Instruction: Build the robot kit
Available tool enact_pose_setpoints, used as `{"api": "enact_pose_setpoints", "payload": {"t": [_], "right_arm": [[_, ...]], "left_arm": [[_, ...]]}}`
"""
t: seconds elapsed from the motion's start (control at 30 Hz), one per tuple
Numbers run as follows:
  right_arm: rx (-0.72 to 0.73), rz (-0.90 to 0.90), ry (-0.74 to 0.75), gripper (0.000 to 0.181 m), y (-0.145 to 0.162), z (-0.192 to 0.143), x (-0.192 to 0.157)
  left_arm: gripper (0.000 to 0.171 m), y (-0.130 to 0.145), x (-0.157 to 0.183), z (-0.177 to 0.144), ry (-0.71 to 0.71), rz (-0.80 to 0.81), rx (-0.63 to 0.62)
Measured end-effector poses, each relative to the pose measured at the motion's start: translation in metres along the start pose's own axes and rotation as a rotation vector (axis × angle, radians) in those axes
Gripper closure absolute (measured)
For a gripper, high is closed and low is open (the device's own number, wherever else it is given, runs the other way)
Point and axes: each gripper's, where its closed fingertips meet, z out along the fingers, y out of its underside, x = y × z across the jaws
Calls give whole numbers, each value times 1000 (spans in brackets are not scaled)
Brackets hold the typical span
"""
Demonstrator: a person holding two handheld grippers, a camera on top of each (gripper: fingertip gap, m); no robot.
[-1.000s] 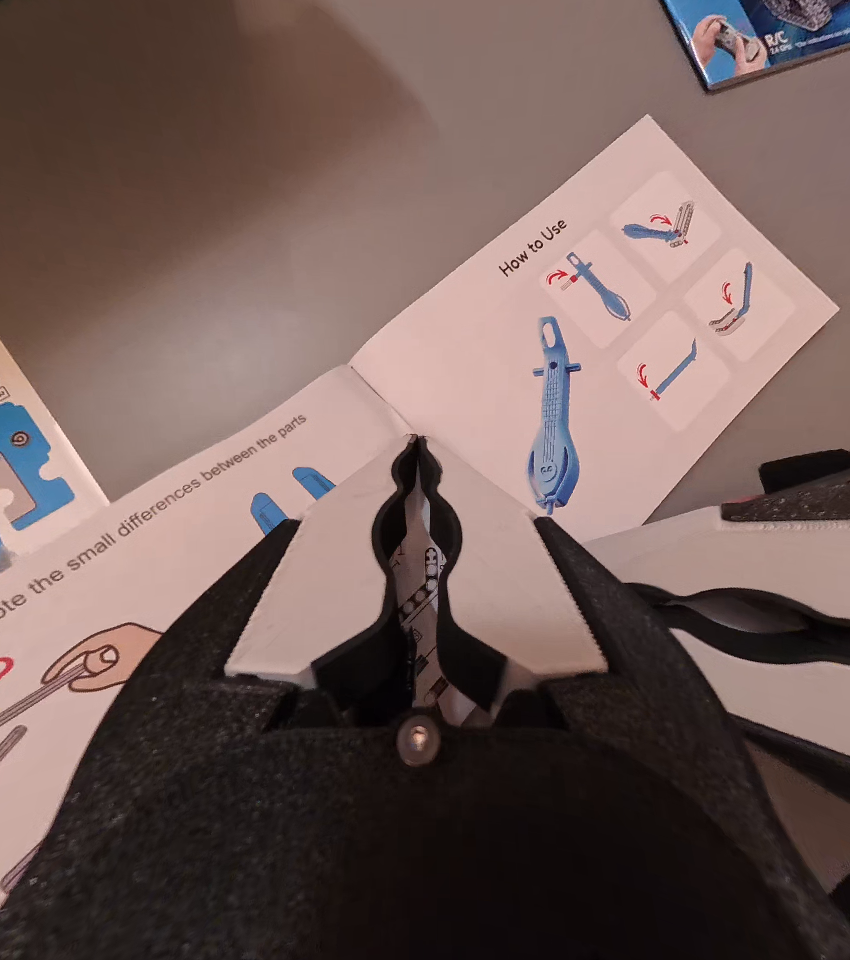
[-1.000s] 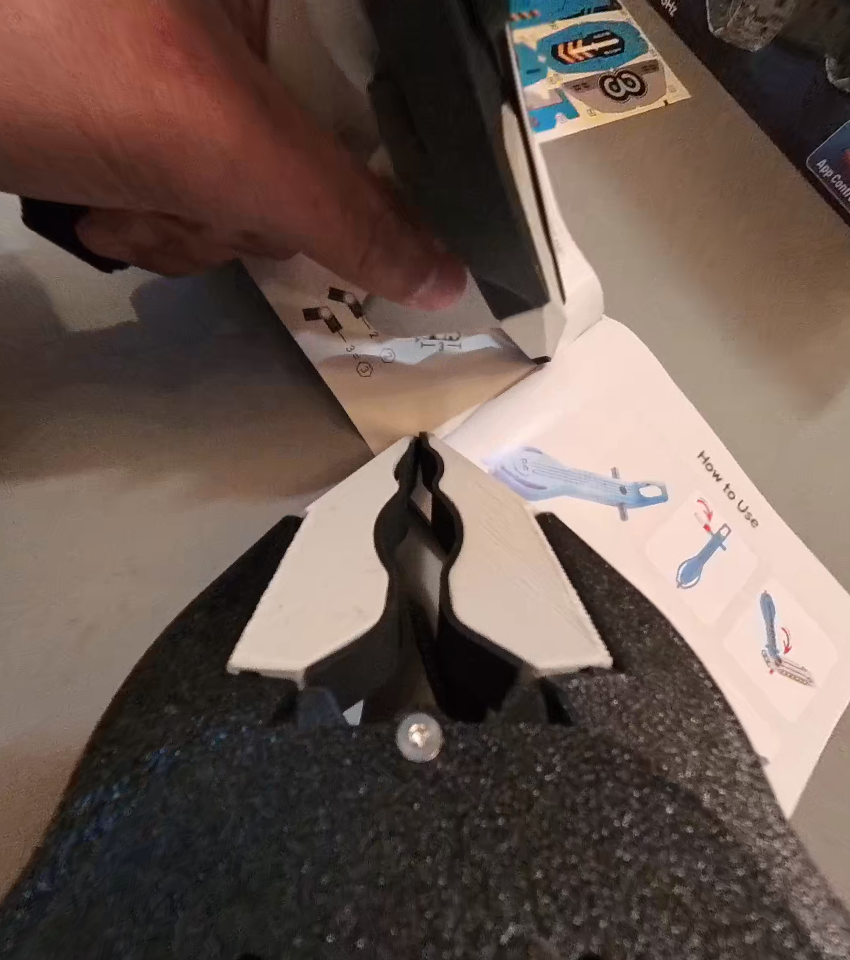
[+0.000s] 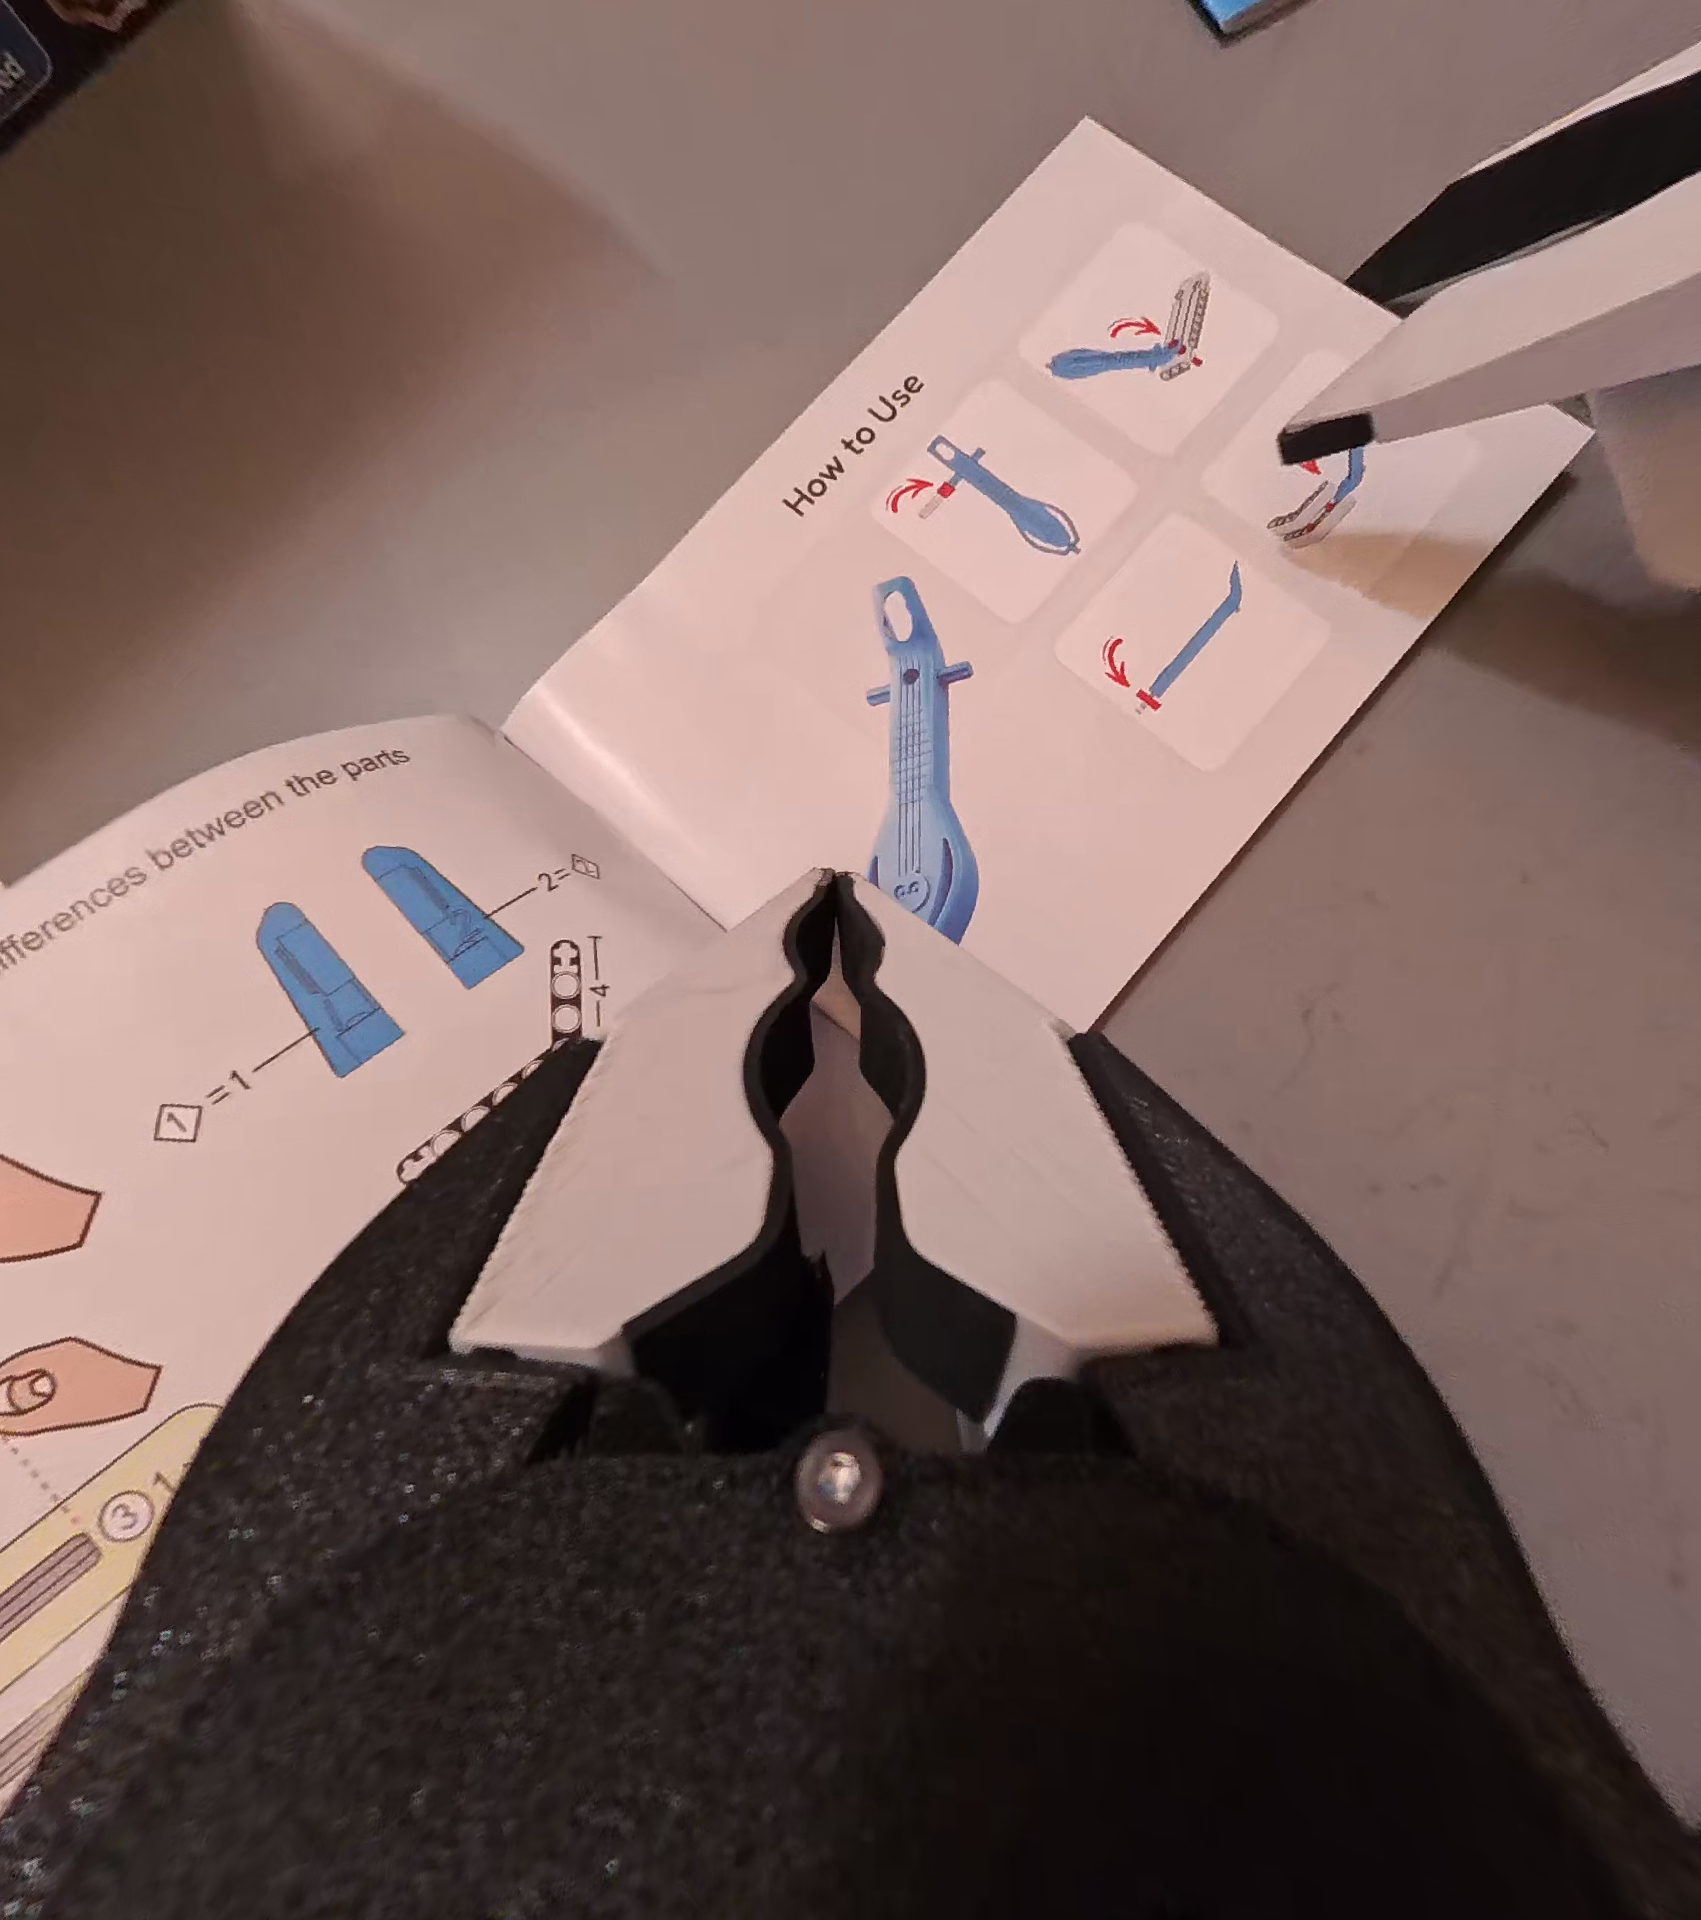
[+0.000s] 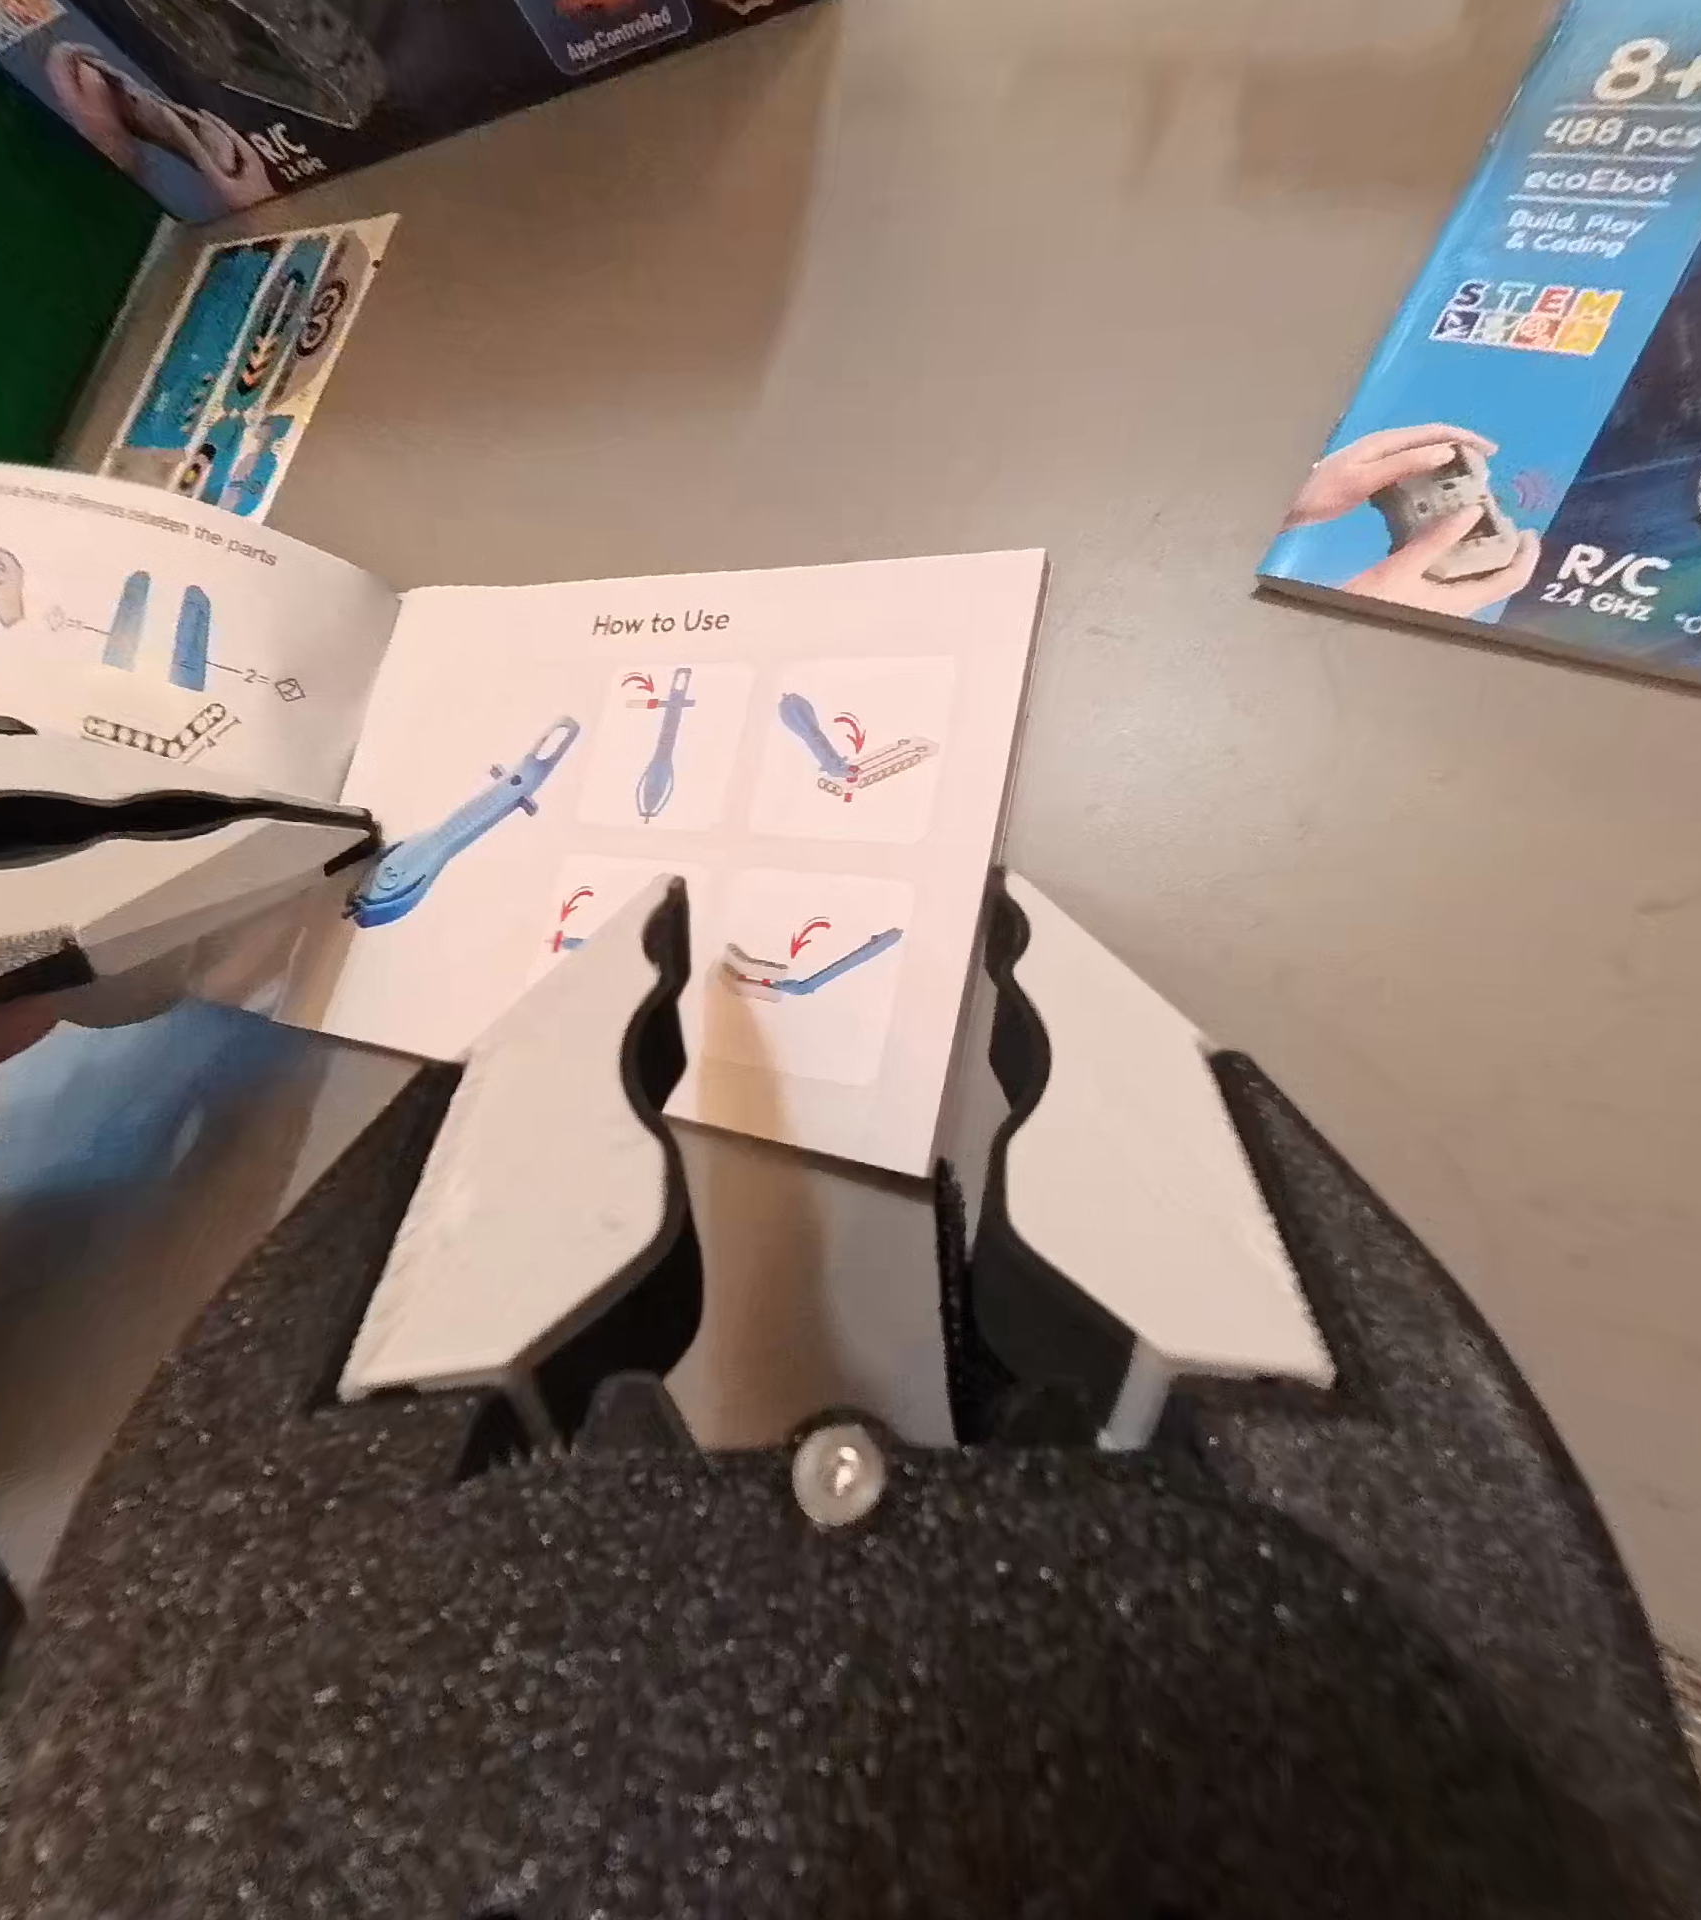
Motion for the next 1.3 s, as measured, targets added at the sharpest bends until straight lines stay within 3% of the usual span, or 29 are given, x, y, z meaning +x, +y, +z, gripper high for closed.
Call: {"api": "enact_pose_setpoints", "payload": {"t": [0.1, 0.17, 0.27, 0.33, 0.47, 0.6, 0.67, 0.73, 0.8, 0.9, 1.13, 1.3], "right_arm": [[41, 10, -47, 119, -8, -5, -8], [131, -11, -102, 125, -24, -17, -21], [298, -123, -427, 130, -46, -46, -85], [313, -271, -541, 134, -38, -54, -126], [183, -552, -294, 125, -4, -12, -127], [205, -628, -151, 153, -8, -6, -116], [202, -669, -97, 146, -8, -4, -111], [189, -702, -92, 143, -4, -3, -112], [194, -721, -104, 142, -1, -4, -117], [195, -746, -107, 142, 2, -5, -123], [213, -743, -95, 141, -1, -9, -121], [217, -762, -157, 139, 4, -9, -134]], "left_arm": [[171, 0, 0, 0, 3, -5, -1], [171, 1, 0, 0, 3, -5, -1], [171, 1, 0, 1, 9, -11, 2], [171, 1, 0, 1, 18, -22, 3], [171, 1, 0, 0, 45, -56, 7], [171, 0, 0, 0, 89, -113, 19], [171, 0, 0, -1, 107, -132, 21], [171, -2, 4, -3, 152, -166, 29], [171, -17, 8, -13, 239, -269, 116], [149, -44, 5, -34, 336, -399, 262], [135, -58, 5, -45, 598, -658, 342], [129, -67, 18, -51, 703, -663, 362]]}}
